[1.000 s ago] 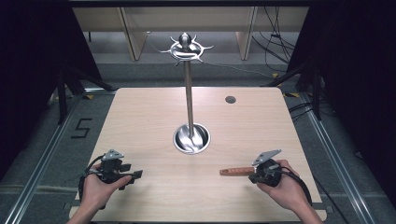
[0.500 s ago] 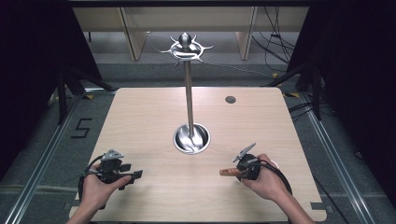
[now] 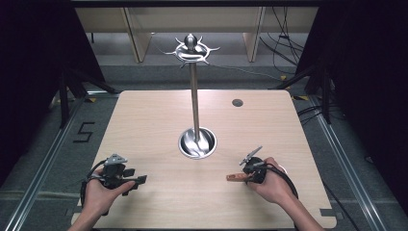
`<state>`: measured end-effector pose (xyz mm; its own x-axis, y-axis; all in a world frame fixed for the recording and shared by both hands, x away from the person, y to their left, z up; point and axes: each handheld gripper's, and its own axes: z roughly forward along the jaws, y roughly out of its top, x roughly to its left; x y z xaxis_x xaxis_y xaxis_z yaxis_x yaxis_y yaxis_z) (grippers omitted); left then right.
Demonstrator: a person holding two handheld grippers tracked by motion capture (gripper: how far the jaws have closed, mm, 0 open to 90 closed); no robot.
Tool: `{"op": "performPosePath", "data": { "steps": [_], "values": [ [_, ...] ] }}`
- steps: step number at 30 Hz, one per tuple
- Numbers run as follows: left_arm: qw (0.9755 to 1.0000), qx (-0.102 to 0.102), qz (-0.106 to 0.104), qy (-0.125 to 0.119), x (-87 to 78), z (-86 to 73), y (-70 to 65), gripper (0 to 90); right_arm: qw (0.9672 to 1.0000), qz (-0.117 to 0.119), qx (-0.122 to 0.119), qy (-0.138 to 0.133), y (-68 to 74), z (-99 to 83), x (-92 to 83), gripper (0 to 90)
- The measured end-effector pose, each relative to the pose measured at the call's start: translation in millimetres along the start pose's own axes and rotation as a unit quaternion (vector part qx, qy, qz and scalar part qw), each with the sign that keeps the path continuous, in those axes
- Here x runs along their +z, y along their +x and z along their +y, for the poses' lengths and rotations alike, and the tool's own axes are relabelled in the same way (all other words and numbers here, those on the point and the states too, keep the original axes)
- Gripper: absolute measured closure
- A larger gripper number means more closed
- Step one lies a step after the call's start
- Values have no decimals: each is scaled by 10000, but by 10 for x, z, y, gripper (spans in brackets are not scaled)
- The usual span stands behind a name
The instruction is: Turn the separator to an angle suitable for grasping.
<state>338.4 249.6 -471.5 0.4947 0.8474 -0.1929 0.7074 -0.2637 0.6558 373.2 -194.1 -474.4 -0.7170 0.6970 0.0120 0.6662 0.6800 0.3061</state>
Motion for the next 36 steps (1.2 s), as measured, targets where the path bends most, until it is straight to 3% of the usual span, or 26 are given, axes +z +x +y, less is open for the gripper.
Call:
{"op": "performPosePath", "data": {
  "steps": [1, 4, 6, 7, 14, 15, 16, 17, 18, 20, 24, 28, 31, 32, 34, 36],
  "values": [
    [9999, 94, -11, 86, -14, 3, 13, 395, 10000, -11, -4, -25, -7, 14, 15, 900],
    [10000, -38, 50, -38, 8, -3, 0, 395, 10000, -43, 58, -36, -16, 58, 21, 900],
    [10000, -31, -1, -11, 3, -2, 3, 395, 9999, -72, 129, -57, -23, 84, 38, 900],
    [9999, 73, -17, 80, -10, 0, 17, 395, 9998, -95, 164, -93, -47, 105, 46, 900],
    [9999, 61, -15, 82, 0, -2, 15, 394, 9986, -172, 456, -192, -129, 220, 87, 900],
    [9999, 60, -15, 82, 0, -2, 15, 394, 9979, -191, 593, -198, -135, 238, 86, 900],
    [10000, -46, 42, -28, 17, -5, -1, 394, 9978, -219, 574, -232, -148, 245, 91, 900],
    [10000, -45, 32, -21, 16, -5, 1, 394, 9973, -217, 648, -272, -172, 262, 88, 900],
    [9999, 83, -18, 98, -4, -2, 19, 394, 9966, -217, 740, -295, -183, 271, 82, 900],
    [10000, -41, 41, -5, 21, -5, 3, 394, 9961, -299, 740, -368, -251, 287, 74, 900],
    [10000, -34, 46, -19, 23, -4, -5, 394, 9937, -300, 1011, -379, -317, 297, 71, 900],
    [10000, -50, 28, 9, 34, -1, -4, 394, 9929, -295, 1048, -485, -376, 282, 37, 893],
    [10000, -60, 39, -3, 31, 1, -4, 394, 9929, -268, 971, -630, -420, 260, -76, 819],
    [10000, -59, 47, 2, 37, 1, -2, 394, 9936, -304, 836, -703, -445, 256, -86, 800],
    [10000, -58, 9, 2, 45, -3, 1, 394, 9934, -330, 843, -708, -474, 229, -179, 760],
    [10000, -58, 39, 40, 38, -9, -3, 394, 9942, -372, 684, -736, -520, 207, -230, 688]
  ]
}}
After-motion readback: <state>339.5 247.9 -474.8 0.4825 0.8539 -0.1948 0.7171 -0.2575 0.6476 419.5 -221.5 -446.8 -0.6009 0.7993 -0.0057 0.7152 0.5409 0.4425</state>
